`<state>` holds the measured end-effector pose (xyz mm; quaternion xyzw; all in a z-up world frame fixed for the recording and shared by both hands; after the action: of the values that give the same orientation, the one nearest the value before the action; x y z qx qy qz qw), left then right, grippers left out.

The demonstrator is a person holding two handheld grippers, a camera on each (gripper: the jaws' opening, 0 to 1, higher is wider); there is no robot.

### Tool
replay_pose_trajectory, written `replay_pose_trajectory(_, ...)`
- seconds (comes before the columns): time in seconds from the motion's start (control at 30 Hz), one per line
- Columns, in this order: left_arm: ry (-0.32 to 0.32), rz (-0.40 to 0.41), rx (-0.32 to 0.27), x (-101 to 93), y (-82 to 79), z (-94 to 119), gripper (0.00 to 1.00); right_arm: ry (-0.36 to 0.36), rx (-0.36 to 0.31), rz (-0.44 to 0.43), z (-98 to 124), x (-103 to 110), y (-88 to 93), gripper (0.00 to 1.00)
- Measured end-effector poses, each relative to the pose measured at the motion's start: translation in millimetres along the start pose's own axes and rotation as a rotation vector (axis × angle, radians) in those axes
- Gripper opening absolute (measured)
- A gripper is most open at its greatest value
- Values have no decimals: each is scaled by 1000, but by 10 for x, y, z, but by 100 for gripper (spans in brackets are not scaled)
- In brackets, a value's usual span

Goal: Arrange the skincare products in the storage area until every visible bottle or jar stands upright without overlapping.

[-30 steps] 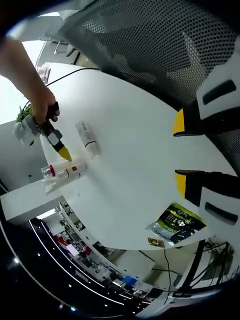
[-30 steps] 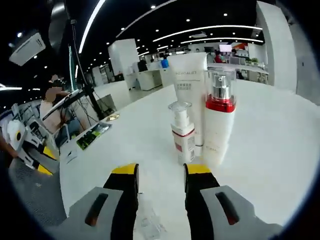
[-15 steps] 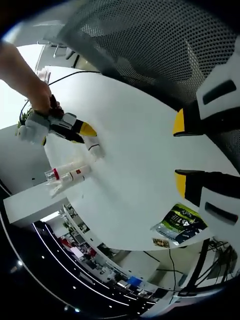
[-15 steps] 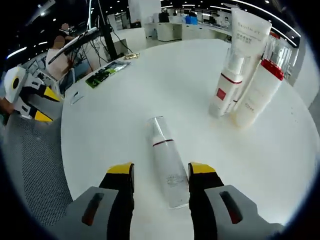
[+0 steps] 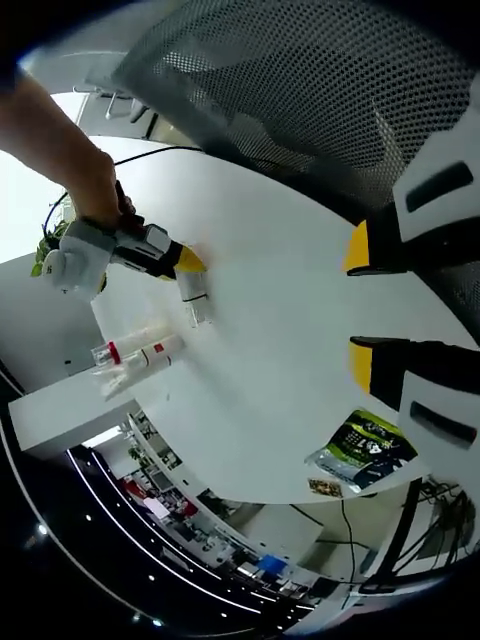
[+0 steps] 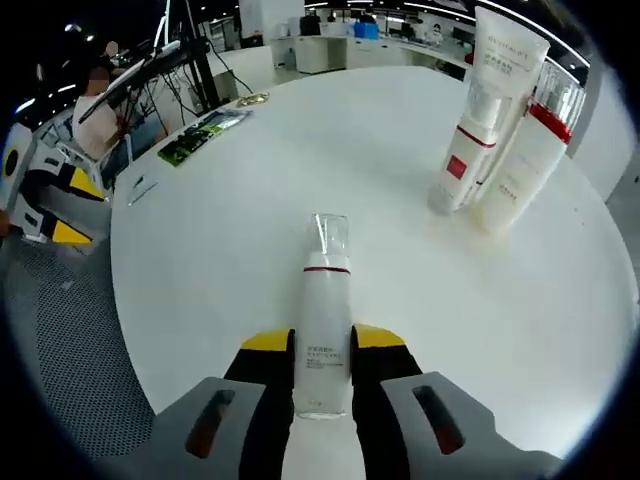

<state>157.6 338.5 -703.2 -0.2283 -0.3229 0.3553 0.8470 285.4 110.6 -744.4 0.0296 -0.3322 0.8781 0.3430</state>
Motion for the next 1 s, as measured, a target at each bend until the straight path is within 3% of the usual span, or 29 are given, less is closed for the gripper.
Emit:
replay_pose_trajectory(0.1, -14, 7, -4, 23, -2, 4, 25, -60, -97, -72, 63, 183, 6, 19)
replay_pose_trajectory(0.23, -4, -4, -2, 3, 5, -4, 25, -105, -151, -133, 133, 371, 53, 19)
replay_pose_trajectory(0.33, 4, -8, -9, -9, -5, -3, 25, -140, -228, -178, 188, 486, 39, 19)
replay_pose_trajectory(0.37, -2, -11, -20, -6, -24, 23, 25, -155, -247, -190, 210, 530, 32, 19)
replay_pose_trajectory(0.43, -21, -14, -113, 13, -139, 63, 25, -186, -291, -205, 271, 640, 11, 19)
replay_pose_trajectory(0.47, -15, 5, -132, 3, -174, 81, 24, -186, -313, -184, 312, 691, -14, 19)
replay_pose_trajectory(0.57, 3, 28, -140, 11, -195, 95, 24, -234, -437, -218, 464, 883, -99, 19)
replay_pose_trajectory(0.67, 48, 90, -152, 0, -250, 105, 24, -264, -544, -257, 611, 996, -179, 19)
replay_pose_trajectory(0.77, 85, 166, -206, 10, -371, 148, 24, -291, -655, -273, 802, 1108, -270, 19)
replay_pose_trajectory(0.83, 113, 245, -218, 36, -429, 178, 25, -287, -703, -267, 912, 1145, -318, 19)
replay_pose_trajectory(1.0, 268, 504, -300, 8, -658, 276, 29, -321, -780, -265, 1100, 1189, -410, 19)
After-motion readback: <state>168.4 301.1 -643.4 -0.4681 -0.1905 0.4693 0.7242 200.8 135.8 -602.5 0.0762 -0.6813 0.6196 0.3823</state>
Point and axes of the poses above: the point that each gripper's makers call its tool centre point, and the gripper's own axes: z roughly backward along the fingers, x roughly to its left, y roughly out of its underside, the point moved 6 cm from there along z, roughly backward along the fingers, and after that the axes turned 13 degrees about -y, right-handed, at the moved point
